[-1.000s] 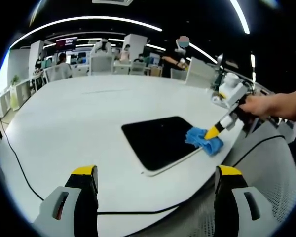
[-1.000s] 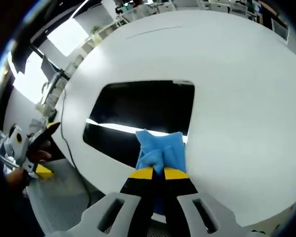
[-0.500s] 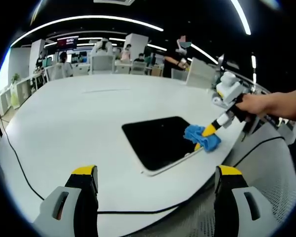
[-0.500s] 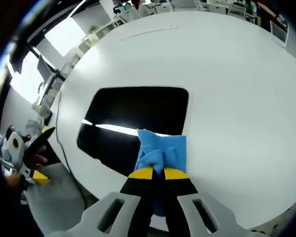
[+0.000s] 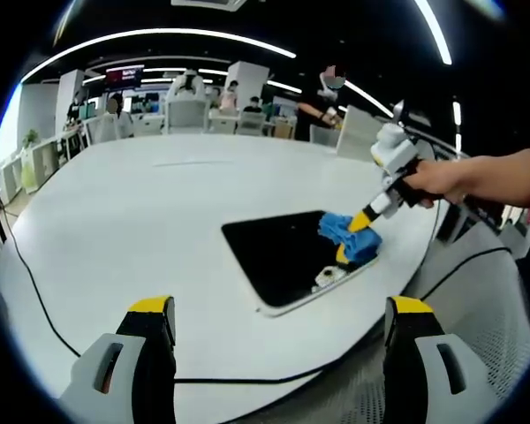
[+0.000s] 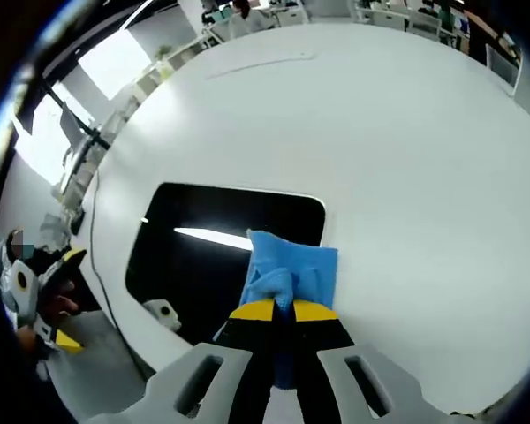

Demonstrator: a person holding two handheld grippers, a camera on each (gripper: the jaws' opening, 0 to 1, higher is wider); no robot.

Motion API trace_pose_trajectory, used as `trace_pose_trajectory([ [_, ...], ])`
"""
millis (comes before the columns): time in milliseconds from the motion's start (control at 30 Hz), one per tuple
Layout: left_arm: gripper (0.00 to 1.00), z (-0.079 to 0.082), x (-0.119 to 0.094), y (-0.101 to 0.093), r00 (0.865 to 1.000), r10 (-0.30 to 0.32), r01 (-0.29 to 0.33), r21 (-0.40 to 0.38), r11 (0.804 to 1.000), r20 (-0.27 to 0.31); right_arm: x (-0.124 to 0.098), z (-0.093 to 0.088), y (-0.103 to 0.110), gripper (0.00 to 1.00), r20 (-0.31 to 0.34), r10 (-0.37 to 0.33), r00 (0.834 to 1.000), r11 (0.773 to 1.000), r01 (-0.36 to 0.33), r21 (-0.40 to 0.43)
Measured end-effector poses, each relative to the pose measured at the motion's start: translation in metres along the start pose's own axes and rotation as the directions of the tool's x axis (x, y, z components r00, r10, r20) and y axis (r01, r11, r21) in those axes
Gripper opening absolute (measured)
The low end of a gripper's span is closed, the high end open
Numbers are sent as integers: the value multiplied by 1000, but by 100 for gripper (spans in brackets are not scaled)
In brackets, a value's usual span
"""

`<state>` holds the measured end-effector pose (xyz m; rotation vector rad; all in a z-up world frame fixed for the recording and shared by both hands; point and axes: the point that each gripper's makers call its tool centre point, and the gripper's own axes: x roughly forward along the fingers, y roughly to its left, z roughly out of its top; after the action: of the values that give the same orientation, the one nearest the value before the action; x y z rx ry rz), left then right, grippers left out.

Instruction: Wipe the mirror surface with the cleaning cloth until all visible marks leave the cleaned area.

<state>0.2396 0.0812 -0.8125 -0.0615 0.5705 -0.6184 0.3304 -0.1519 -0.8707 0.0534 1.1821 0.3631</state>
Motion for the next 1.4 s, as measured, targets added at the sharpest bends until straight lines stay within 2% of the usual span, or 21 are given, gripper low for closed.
trace_pose_trajectory([
  [233,99,0,0,-1,1000,-4,4,4,1000,-2,10,20,-10,0,7,-9,1000,1000,9,7],
  [367,99,-1,0,-1,1000,-7,7,6,1000,-6,13,30,-13,0,6,-16,1000,1000,16,-24],
  [433,99,-1,0,-1,1000,-7,7,6,1000,-7,14,33,-13,0,1,-11,1000,997,11,-79],
  [733,99,-1,-1,0,1000,1,-1,4,1000,-6,21,53,-20,0,3,-37,999,996,37,-85],
  [1167,99,0,-1,2,1000,13,-13,1,1000,-3,24,63,-22,0,11,-55,998,996,56,-74],
  [1400,99,-1,-1,2,1000,9,-9,4,1000,-5,22,61,-20,0,14,-50,999,996,51,-66],
])
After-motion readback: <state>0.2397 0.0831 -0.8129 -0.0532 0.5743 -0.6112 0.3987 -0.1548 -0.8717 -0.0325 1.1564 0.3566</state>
